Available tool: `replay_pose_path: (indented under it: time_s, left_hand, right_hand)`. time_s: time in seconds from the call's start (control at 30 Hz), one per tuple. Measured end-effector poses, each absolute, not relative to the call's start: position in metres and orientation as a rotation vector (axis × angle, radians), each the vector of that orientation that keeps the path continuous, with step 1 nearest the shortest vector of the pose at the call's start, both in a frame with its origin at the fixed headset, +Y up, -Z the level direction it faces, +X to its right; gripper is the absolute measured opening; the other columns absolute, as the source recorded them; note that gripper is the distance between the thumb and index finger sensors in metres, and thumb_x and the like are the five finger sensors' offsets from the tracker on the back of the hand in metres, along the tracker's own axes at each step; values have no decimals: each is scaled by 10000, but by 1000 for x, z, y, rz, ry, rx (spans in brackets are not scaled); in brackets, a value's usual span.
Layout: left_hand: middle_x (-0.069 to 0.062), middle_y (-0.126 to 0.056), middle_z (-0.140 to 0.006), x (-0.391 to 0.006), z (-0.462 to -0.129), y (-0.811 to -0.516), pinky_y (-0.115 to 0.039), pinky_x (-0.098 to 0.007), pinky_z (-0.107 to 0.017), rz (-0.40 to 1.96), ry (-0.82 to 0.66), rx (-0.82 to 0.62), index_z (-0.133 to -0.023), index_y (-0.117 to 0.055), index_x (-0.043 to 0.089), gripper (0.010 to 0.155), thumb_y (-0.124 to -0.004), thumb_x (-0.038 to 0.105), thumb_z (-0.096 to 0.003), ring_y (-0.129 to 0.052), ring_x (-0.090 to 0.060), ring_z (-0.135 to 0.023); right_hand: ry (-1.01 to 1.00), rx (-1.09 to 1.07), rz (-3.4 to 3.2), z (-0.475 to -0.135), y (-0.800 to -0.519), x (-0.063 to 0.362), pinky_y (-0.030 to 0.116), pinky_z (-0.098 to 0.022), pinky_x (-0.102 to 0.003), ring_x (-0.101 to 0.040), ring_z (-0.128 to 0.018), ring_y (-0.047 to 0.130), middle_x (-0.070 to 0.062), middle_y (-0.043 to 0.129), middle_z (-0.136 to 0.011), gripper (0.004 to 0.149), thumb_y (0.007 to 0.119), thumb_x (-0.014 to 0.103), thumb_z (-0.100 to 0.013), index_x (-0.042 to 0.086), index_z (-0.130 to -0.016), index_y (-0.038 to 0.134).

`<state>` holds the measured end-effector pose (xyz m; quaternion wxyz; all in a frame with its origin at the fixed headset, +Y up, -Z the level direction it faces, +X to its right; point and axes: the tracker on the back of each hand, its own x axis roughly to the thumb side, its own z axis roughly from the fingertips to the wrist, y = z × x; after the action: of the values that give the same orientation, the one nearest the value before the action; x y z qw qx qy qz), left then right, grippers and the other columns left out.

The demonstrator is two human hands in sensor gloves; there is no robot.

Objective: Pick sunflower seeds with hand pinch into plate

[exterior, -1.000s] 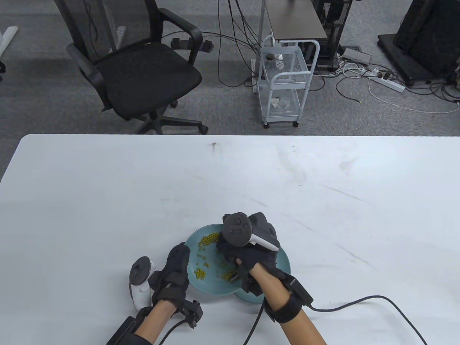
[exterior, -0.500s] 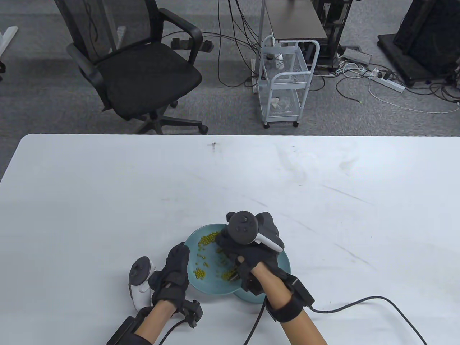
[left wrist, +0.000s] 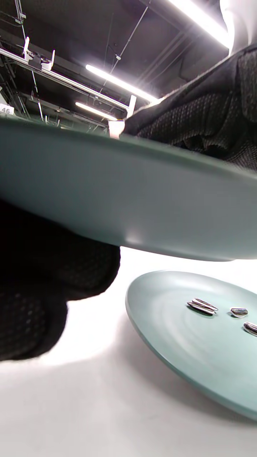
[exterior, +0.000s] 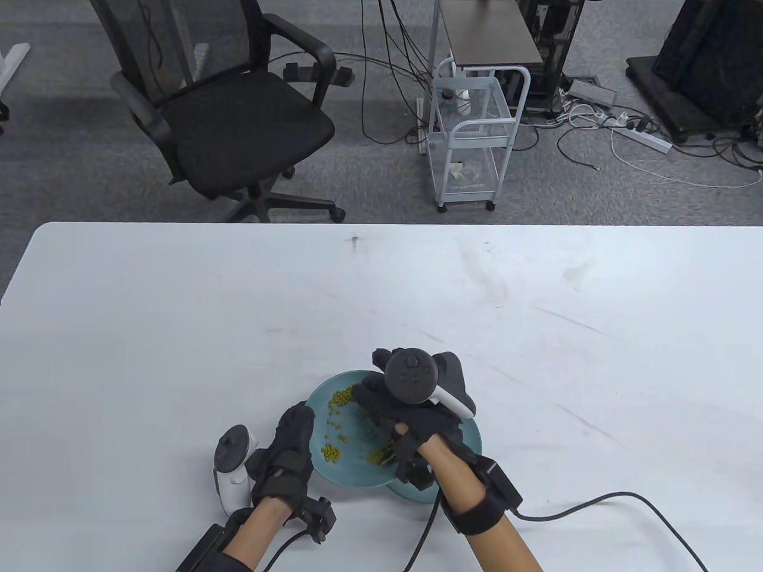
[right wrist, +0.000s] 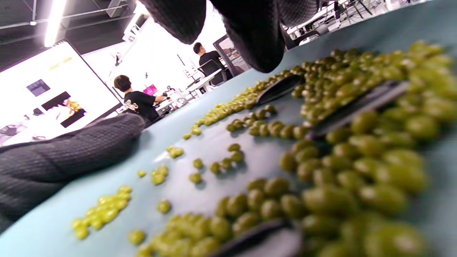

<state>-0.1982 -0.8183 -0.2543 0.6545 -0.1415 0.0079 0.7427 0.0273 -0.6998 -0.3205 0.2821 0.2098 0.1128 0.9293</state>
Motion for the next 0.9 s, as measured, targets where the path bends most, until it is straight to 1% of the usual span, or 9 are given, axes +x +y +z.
replay_pose_path:
  time_s: [0.1,0.2,0.33,0.43,0.53,0.6,0.7,0.9]
  left_hand:
    - [-90,-785,-842,-198,-254,-818,-810,-374,-417,1686,6,-327,-1027,-360,201,531,-507,514,-624,-996,-219,-502]
    - [-88,-793,-836,-198,-254,-818,-813,-371,-412,1674,9,-321,-1026,-367,201,530,-509,513,-623,-1001,-213,-496]
    - [-89,-791,-837,-198,-254,-818,-811,-374,-412,1677,8,-324,-1027,-366,201,530,-509,513,-623,-999,-217,-496]
    - [-103,-791,-834,-198,-254,-818,-810,-376,-410,1675,7,-325,-1026,-367,198,532,-512,512,-623,-998,-221,-493]
    - [-103,-790,-835,-198,-254,-818,-810,-376,-411,1673,7,-325,-1026,-366,197,533,-511,513,-622,-999,-220,-494]
    - [-102,-789,-836,-198,-254,-818,-810,-375,-412,1675,5,-325,-1027,-365,198,532,-510,513,-623,-998,-219,-495]
    - [-103,-791,-834,-198,-254,-818,-811,-375,-411,1671,8,-320,-1026,-367,197,532,-512,513,-622,-998,-220,-493]
    - [-113,-793,-824,-198,-254,-819,-806,-385,-403,1652,9,-312,-1023,-376,188,536,-523,508,-619,-996,-235,-480]
  right_hand:
    - [358,554,2492,-322,-704,28,263,-640,-790,-703,-969,297,-403,405,-1124,507,710,306,-658,-120,-923,783]
    - [377,576,2462,-322,-705,26,265,-638,-789,-705,-965,300,-405,413,-1119,494,716,306,-655,-121,-872,837]
    - [402,594,2456,-321,-705,25,263,-638,-790,-708,-964,294,-405,413,-1119,491,722,314,-654,-114,-849,860]
    - [412,596,2467,-322,-706,24,263,-638,-792,-705,-966,298,-403,417,-1118,470,772,297,-636,-116,-841,863]
    - [420,597,2512,-321,-705,23,261,-643,-795,-702,-973,305,-399,418,-1120,430,845,242,-597,-112,-840,857]
    - [427,615,2562,-321,-703,22,267,-645,-797,-702,-975,315,-394,420,-1122,404,873,207,-576,-95,-844,851]
    - [442,636,2623,-320,-702,20,269,-650,-800,-700,-982,317,-388,424,-1127,394,903,171,-551,-82,-849,848]
    - [473,661,2674,-319,-705,16,274,-652,-800,-697,-987,328,-377,432,-1131,393,921,147,-533,-75,-848,845]
